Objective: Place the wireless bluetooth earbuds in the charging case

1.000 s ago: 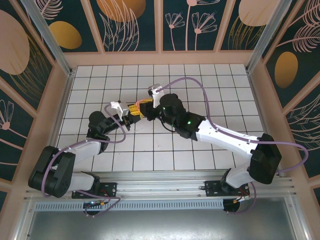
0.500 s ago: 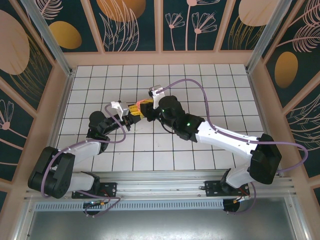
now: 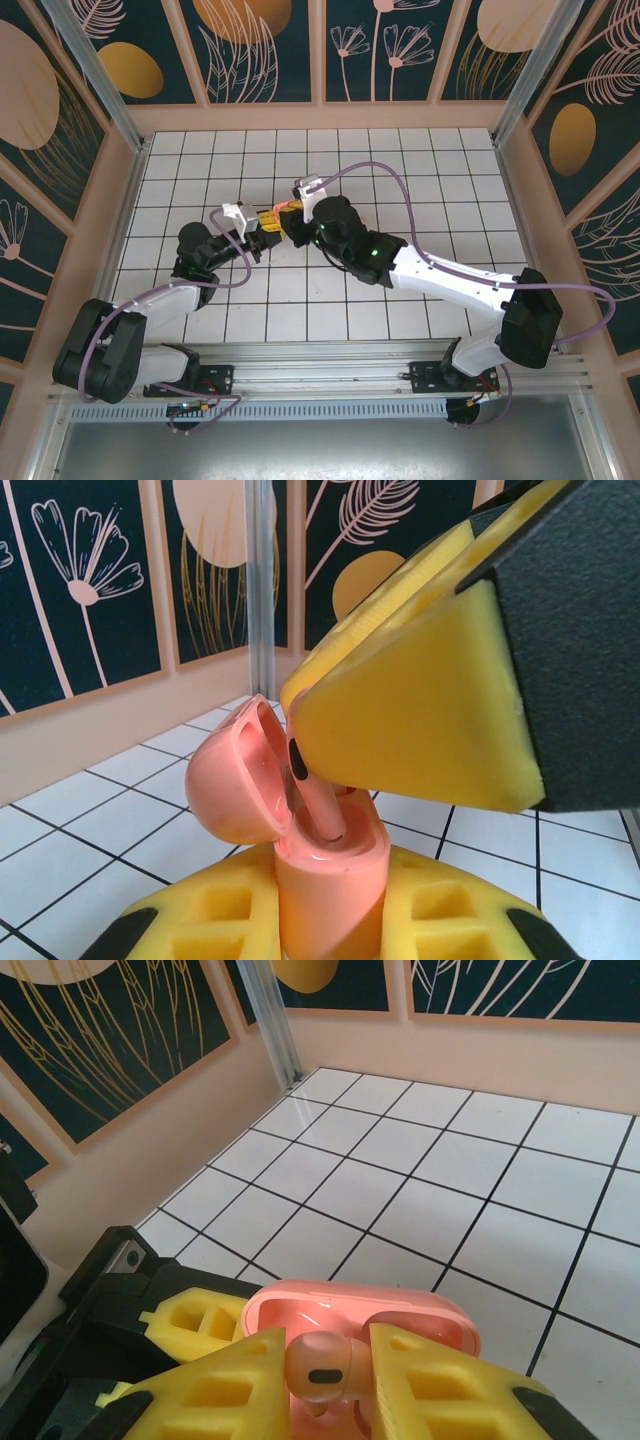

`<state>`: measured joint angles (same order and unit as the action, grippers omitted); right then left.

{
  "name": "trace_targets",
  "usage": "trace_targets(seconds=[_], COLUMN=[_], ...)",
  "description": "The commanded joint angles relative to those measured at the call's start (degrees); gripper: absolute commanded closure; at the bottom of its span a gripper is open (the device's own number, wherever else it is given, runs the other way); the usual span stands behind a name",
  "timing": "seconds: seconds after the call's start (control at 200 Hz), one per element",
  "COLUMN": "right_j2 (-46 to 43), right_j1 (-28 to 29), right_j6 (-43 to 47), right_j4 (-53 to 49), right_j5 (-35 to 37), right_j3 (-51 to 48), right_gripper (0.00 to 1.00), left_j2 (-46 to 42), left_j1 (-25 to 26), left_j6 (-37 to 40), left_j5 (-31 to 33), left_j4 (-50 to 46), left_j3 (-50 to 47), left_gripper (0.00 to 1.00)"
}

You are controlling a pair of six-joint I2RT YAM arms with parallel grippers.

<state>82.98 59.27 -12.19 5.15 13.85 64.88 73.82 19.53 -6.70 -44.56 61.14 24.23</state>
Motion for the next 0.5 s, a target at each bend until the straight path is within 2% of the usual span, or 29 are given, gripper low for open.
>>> trace_targets(seconds=[0.0, 0.235, 0.495], right_j2=[0.94, 0.90, 0.76], right_j1=[1.05, 2.16, 2.22], right_j6=[1.32, 3.75, 4.11], right_j4=[-7.03, -8.52, -8.06], right_j5=[2.11, 2.27, 1.57], right_j3=[-0.02, 0.42, 1.89], right_gripper=[0.76, 0.75, 0.69], left_j2=[-2.53, -2.90, -2.96], left_j1=[-0.23, -0.28, -0.23], left_j6=[-0.86, -0.94, -0.71], left_j5=[2.75, 3.05, 3.02], left_j4=[5.30, 5.38, 4.80], left_j3=[3.06, 3.08, 3.18], left_gripper=[0.86, 0.86, 0.86])
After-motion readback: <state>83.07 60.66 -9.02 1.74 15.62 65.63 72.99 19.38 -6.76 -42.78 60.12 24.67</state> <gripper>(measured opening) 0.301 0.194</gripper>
